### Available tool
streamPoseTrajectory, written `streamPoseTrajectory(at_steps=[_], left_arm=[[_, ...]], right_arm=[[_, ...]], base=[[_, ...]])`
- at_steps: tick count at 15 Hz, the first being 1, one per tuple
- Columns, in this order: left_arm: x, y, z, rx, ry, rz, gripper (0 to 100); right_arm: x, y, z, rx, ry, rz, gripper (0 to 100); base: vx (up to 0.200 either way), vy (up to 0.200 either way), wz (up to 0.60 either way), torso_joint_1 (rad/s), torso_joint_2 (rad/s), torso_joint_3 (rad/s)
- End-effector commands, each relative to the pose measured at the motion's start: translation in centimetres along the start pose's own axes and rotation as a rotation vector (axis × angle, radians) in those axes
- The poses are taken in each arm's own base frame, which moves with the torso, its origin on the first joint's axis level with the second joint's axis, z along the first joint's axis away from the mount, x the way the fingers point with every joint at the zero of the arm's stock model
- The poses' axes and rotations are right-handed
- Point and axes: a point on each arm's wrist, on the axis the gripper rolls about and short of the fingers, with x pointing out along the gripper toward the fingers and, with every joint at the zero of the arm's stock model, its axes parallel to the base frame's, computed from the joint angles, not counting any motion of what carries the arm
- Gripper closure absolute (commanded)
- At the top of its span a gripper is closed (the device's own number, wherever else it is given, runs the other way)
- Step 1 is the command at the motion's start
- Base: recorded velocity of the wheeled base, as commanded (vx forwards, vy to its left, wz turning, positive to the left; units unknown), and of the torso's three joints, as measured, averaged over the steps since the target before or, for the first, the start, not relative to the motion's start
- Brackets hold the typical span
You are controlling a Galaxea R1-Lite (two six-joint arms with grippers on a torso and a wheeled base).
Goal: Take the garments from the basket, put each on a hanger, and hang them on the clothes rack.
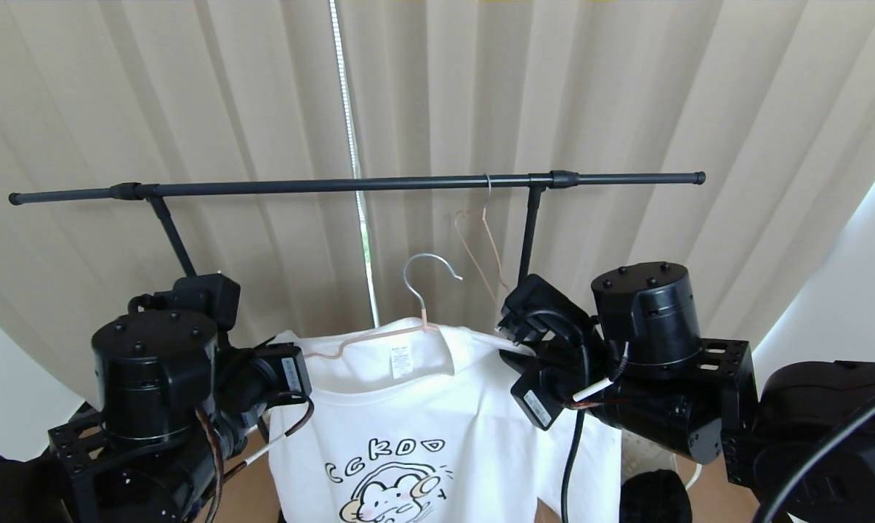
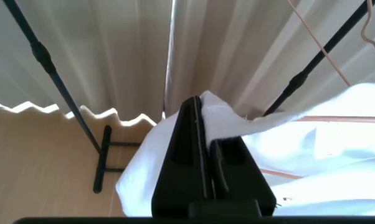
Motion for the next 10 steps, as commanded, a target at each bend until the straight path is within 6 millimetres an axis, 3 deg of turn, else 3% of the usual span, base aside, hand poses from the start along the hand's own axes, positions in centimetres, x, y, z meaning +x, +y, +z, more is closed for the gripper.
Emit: streamPoseTrajectory(at_steps=[1,6,10], left_arm=[[0.5,-0.8,2.2,0.006,-0.001,0.007,100],[1.3,-2.5,6.8,0.076,0.105,0.042,100],[0.5,-3.1,8.9,0.140,0.205,0.054,100]], right_arm=[[0.1,0.0,0.2,0.016,-0.006,-0.006,100],[0.4,-0.4,1.1,0.070,-0.031,-0.029,100],[1.6,-0.5,1.6,0.116,-0.026,-0.077,100]], base=[[0.000,0.000,0.00,0.000,0.00,0.000],[0.000,0.000,0.00,0.000,0.00,0.000],[0.000,0.000,0.00,0.000,0.00,0.000]])
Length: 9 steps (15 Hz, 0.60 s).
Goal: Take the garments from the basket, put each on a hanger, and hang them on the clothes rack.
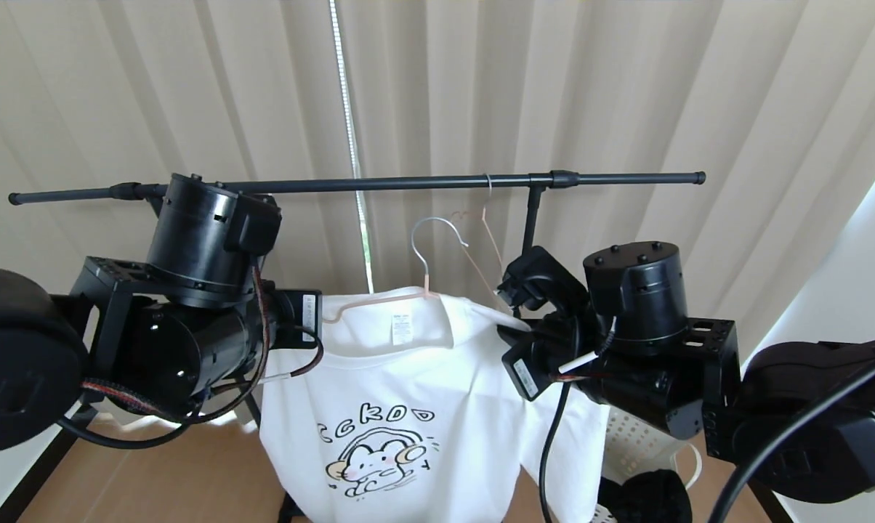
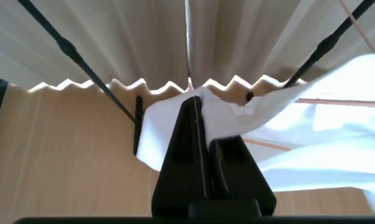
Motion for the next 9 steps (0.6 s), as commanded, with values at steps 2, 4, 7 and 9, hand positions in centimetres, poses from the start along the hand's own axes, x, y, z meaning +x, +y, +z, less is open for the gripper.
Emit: streamPoseTrajectory(at_steps=[2,4,7,9], left_arm=[[-0.9,-0.9,1.1,0.002,-0.011,-0.032,100],[-1.5,-2.0,0.6,-0.013,-0.007,-0.071,100],[-1.5,-2.6,0.5,-0.024,-0.001,-0.087,100],[-1.6,-2.8,0.4,-0.037,-0.001,-0.095,100]], right_arm=[[1.6,0.5,0.0,0.040,0.014,-0.033,100],[2.3,1.2,0.2,0.069,0.015,-0.058,100],[2.5,2.7,0.1,0.074,0.018,-0.029,100],[3.1,3.6,-0.2,0.080,0.028,-0.041,100]], base=[[0.000,0.000,0.00,0.000,0.00,0.000],[0.000,0.000,0.00,0.000,0.00,0.000],[0.000,0.000,0.00,0.000,0.00,0.000],[0.000,0.000,0.00,0.000,0.00,0.000]])
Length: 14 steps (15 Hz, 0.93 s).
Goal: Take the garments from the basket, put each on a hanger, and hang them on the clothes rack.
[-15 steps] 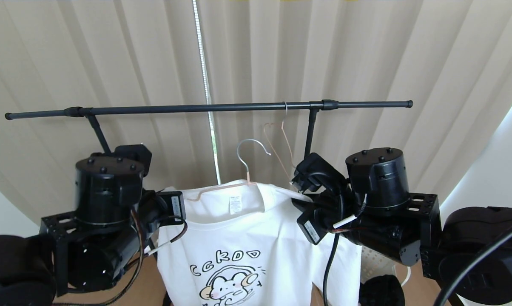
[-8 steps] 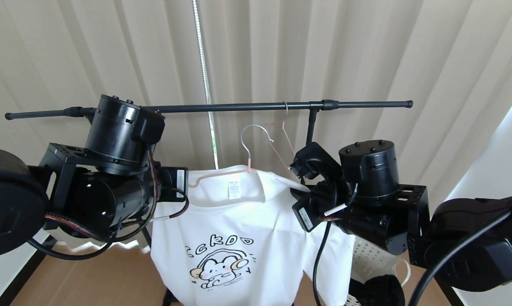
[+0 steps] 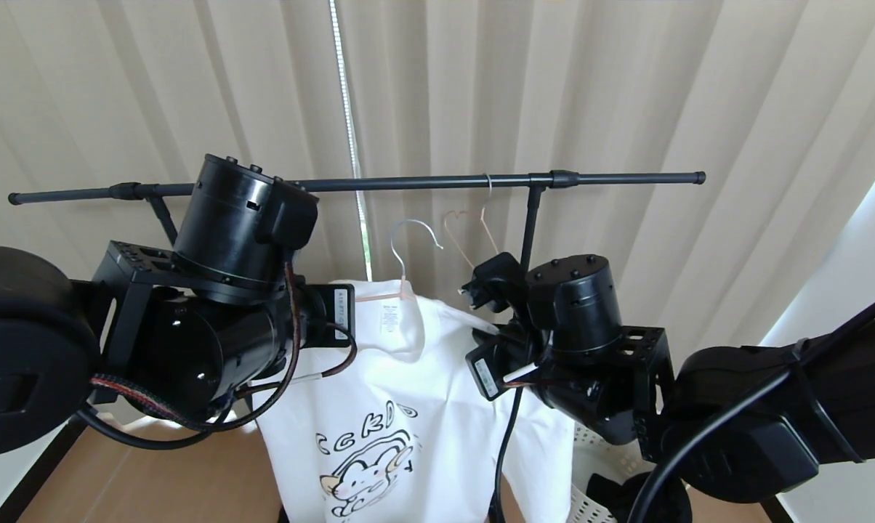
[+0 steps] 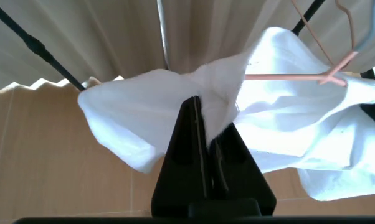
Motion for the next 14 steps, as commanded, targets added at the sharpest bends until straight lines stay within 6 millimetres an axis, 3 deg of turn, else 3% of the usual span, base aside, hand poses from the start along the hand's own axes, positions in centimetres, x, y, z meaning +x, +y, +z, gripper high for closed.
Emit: streamPoseTrajectory(at_steps=[1,8,14], left_arm=[[-0.1,-0.2,-0.1,-0.005,0.001,-0.007,100],[-0.7,-0.5,0.9,-0.053,-0.031,-0.029,100],[-0.7,-0.6,0.6,-0.050,-0.027,-0.032,100]], right_arm=[[0.9,0.9,-0.4,0.001,0.014,0.001,100],[2.1,2.7,-1.9,-0.016,0.033,-0.029,100],[0.9,2.1,-0.1,0.043,-0.067,-0.011,100]], base=[[0.000,0.000,0.00,0.000,0.00,0.000],[0.000,0.000,0.00,0.000,0.00,0.000],[0.000,0.000,0.00,0.000,0.00,0.000]])
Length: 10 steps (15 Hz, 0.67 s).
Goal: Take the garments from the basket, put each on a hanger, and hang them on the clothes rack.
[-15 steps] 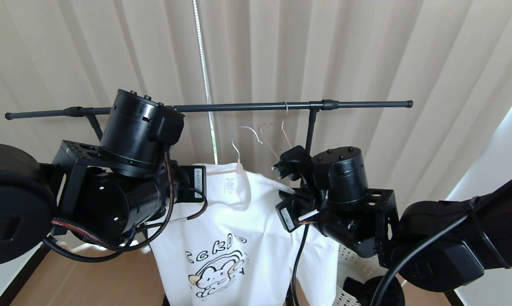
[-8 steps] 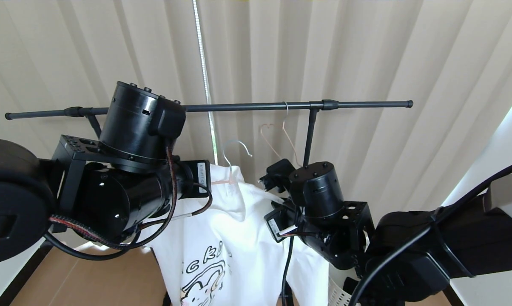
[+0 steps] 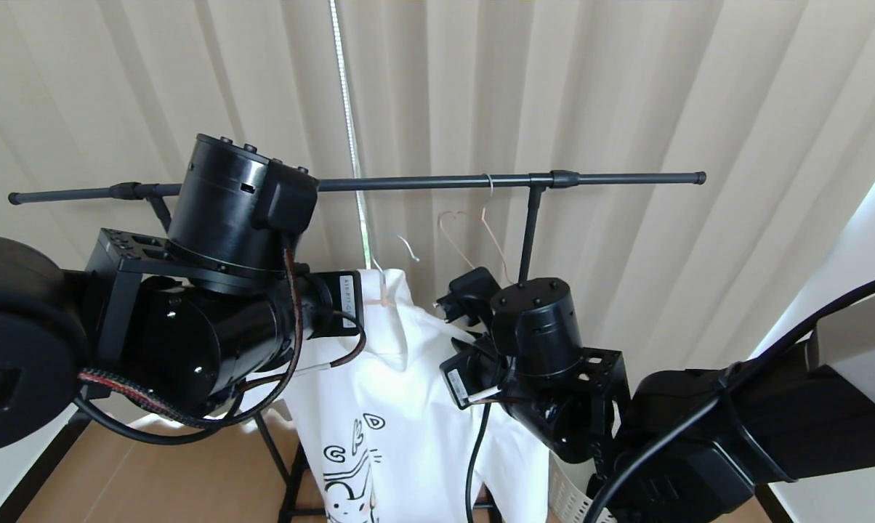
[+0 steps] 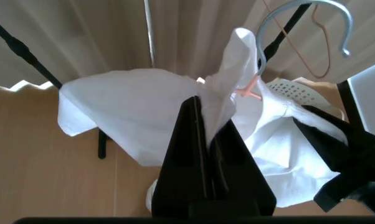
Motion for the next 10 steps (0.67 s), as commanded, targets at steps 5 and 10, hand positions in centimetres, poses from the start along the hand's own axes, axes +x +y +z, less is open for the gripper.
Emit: streamPoseTrajectory(at_steps=[5,10], left_arm=[[0.0,0.1,-0.1,0.019,-0.008,0.029,100],[-0.4,0.4,0.5,0.101,-0.069,0.048,100]], right_arm=[[-2.0,-0.9,1.5,0.046,-0.061,0.059,100],[-2.9,-1.0,0.6,0.027,-0.035,0.130,100]], base=[[0.000,0.000,0.00,0.000,0.00,0.000],[0.000,0.000,0.00,0.000,0.00,0.000]])
